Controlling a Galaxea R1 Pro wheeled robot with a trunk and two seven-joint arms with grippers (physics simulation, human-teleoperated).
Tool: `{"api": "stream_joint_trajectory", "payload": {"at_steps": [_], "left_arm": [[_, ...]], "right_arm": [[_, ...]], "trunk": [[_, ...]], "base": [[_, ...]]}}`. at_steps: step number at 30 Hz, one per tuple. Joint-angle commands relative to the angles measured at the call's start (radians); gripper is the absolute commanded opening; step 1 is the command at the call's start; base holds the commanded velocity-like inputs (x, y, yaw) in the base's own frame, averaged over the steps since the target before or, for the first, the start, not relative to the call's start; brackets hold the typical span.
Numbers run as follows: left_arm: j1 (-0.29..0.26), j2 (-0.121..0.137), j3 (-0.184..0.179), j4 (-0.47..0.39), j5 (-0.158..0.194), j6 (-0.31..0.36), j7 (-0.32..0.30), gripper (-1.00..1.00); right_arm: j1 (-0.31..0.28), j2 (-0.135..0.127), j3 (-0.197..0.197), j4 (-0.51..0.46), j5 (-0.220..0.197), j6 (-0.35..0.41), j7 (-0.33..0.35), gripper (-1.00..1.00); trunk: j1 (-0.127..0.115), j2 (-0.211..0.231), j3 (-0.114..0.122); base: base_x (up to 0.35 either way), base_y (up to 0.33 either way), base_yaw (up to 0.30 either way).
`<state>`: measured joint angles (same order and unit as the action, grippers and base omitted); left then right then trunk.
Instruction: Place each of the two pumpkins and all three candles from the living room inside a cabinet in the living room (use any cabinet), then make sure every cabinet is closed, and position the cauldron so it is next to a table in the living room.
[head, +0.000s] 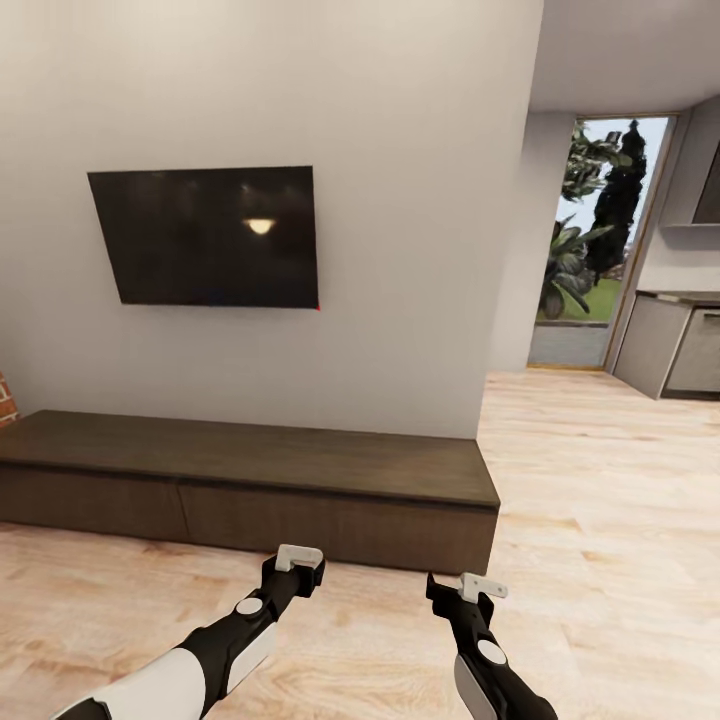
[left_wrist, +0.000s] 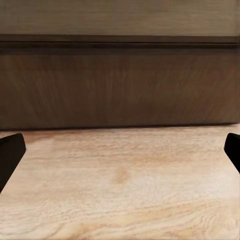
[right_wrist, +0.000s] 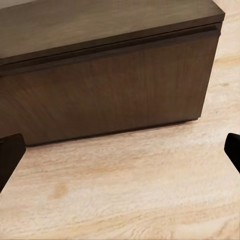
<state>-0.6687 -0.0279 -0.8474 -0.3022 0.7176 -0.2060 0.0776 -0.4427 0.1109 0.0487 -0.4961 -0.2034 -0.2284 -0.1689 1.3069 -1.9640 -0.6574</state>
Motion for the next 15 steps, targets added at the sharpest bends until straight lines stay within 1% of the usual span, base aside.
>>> {"api": "stream_joint_trajectory", "payload": {"at_steps": [1,9,15], "left_arm": [[-0.001,0.000,-0.009,0.000,0.005,-0.004,0.007,1.00],[0.000,0.000,-0.010,0.000,0.004,-0.004,0.044,1.00],[-0.001,0.000,-0.010,0.000,0.003,-0.004,0.048,1.00]], "right_arm": [[-0.001,0.000,0.005,0.001,-0.010,-0.005,-0.004,1.00],[-0.001,0.000,0.005,0.001,-0.010,-0.005,-0.004,1.00],[-0.001,0.000,0.005,0.001,-0.010,-0.005,-0.004,1.00]], "trunk": [[-0.004,0.007,0.002],[-0.035,0.063,0.027],[-0.058,0.105,0.046]], "base": [[0.000,0.000,0.000],[0.000,0.000,0.000],[0.000,0.000,0.000]]}}
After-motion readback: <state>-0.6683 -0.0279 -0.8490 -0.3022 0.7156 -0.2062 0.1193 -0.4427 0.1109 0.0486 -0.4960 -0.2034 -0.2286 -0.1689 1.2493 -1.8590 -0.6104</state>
